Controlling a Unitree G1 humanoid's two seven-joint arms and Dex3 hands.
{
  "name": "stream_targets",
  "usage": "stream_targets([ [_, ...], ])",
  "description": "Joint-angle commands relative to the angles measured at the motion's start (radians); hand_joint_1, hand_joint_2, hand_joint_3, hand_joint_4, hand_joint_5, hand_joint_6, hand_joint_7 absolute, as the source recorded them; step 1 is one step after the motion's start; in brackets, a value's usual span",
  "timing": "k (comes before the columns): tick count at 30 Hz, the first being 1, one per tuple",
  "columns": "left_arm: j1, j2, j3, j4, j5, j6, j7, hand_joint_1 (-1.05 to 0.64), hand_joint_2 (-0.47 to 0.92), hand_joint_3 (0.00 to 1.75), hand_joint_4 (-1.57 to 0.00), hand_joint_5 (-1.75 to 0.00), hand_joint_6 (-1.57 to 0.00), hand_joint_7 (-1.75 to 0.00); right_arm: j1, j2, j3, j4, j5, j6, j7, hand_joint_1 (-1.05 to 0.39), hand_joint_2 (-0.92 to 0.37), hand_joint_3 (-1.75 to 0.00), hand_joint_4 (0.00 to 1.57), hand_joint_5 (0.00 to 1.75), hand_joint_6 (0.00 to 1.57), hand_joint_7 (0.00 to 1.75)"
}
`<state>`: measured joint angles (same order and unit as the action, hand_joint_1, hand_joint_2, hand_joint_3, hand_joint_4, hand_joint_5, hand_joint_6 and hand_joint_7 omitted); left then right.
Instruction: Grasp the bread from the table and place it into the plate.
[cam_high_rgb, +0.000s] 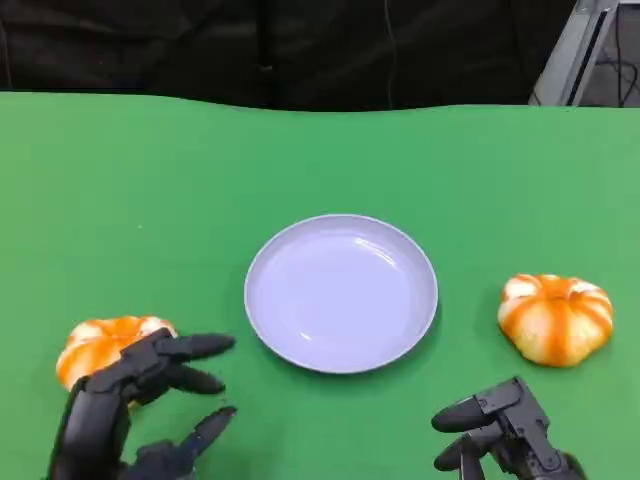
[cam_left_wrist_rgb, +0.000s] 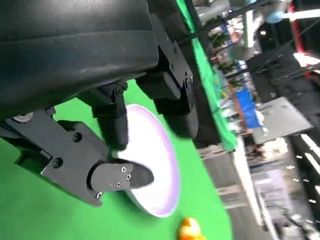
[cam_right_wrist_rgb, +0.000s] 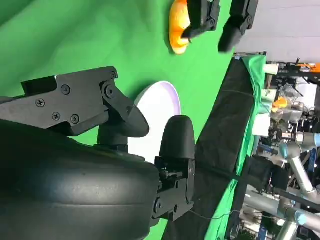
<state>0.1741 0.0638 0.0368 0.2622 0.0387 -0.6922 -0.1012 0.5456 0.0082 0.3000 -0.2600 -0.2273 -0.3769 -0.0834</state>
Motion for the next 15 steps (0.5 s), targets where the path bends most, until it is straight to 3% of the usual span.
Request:
stream_targets([
  [1, 0.0, 0.039, 0.021, -0.058, 0.127, 0.081, 0.073, -0.33, 0.91, 0.06, -0.46, -0.53, -0.5, -0.02, -0.003, -0.002, 0.001, -0.002, 0.004, 0.0, 0.0, -0.06, -0.92, -1.01, 0.14, 1.75, 0.0, 1.75],
  [3, -0.003, 0.058, 0.025, -0.102, 0.229, 0.154, 0.117, -0.42, 0.91, 0.04, -0.35, -0.47, -0.38, 0.0, -0.006, 0.002, 0.003, 0.002, 0.005, -0.001, -0.002, -0.06, -0.92, -1.02, 0.13, 1.75, 0.0, 1.75],
  [7, -0.005, 0.092, 0.012, -0.184, 0.369, 0.274, 0.16, -0.42, 0.9, 0.01, -0.24, -0.41, -0.25, 0.0, -0.01, 0.008, 0.004, 0.004, -0.002, 0.007, -0.006, -0.07, -0.92, -1.01, 0.13, 1.75, 0.0, 1.75],
  [15, -0.02, 0.147, -0.02, -0.313, 0.57, 0.503, 0.171, -0.46, 0.91, 0.01, -0.19, -0.36, -0.25, -0.01, -0.018, 0.016, 0.012, 0.012, 0.004, 0.01, -0.005, -0.07, -0.92, -1.0, 0.14, 1.75, 0.0, 1.75],
])
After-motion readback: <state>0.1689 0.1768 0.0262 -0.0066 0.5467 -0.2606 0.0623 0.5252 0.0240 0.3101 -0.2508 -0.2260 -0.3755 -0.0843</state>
